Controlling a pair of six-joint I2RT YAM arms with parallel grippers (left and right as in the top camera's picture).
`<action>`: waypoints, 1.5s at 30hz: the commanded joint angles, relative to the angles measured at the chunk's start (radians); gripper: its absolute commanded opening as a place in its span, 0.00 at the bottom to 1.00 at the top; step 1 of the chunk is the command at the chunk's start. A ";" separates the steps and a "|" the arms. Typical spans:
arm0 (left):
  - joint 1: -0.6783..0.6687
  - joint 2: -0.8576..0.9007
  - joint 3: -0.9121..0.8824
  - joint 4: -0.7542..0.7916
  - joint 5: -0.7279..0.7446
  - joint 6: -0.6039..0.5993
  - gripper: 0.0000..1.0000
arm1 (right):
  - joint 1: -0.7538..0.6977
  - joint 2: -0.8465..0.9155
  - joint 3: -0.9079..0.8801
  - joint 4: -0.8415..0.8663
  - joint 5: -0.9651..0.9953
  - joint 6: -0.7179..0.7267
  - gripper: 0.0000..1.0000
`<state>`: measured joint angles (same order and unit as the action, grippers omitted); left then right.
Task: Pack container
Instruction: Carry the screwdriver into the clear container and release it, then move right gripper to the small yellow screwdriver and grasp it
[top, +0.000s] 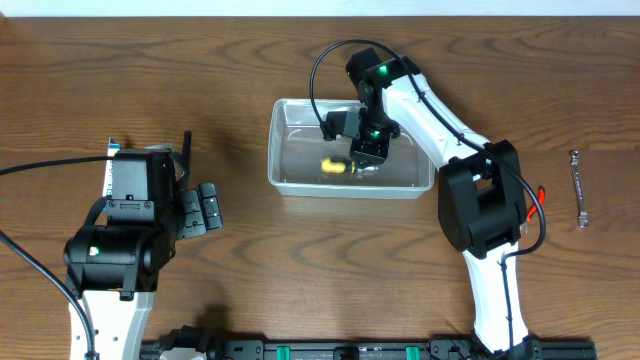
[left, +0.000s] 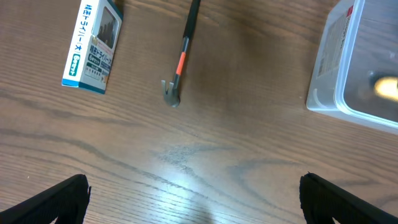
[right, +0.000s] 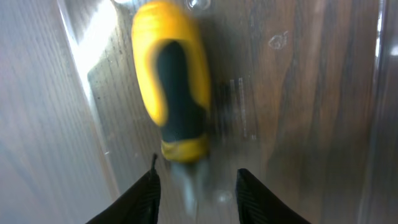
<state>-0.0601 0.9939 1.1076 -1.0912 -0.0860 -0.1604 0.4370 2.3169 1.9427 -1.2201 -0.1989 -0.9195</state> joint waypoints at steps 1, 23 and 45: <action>-0.002 -0.003 0.021 -0.003 -0.012 0.005 0.98 | 0.003 -0.008 0.018 -0.004 -0.006 0.040 0.43; -0.002 -0.003 0.021 -0.005 -0.012 0.006 0.98 | -0.472 -0.429 0.139 -0.231 0.056 0.707 0.99; -0.002 -0.003 0.021 -0.011 -0.001 0.003 0.98 | -0.512 -0.426 -0.635 0.312 0.176 0.809 0.99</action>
<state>-0.0601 0.9939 1.1080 -1.0992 -0.0853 -0.1604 -0.0822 1.8915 1.3300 -0.9245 -0.0589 -0.1539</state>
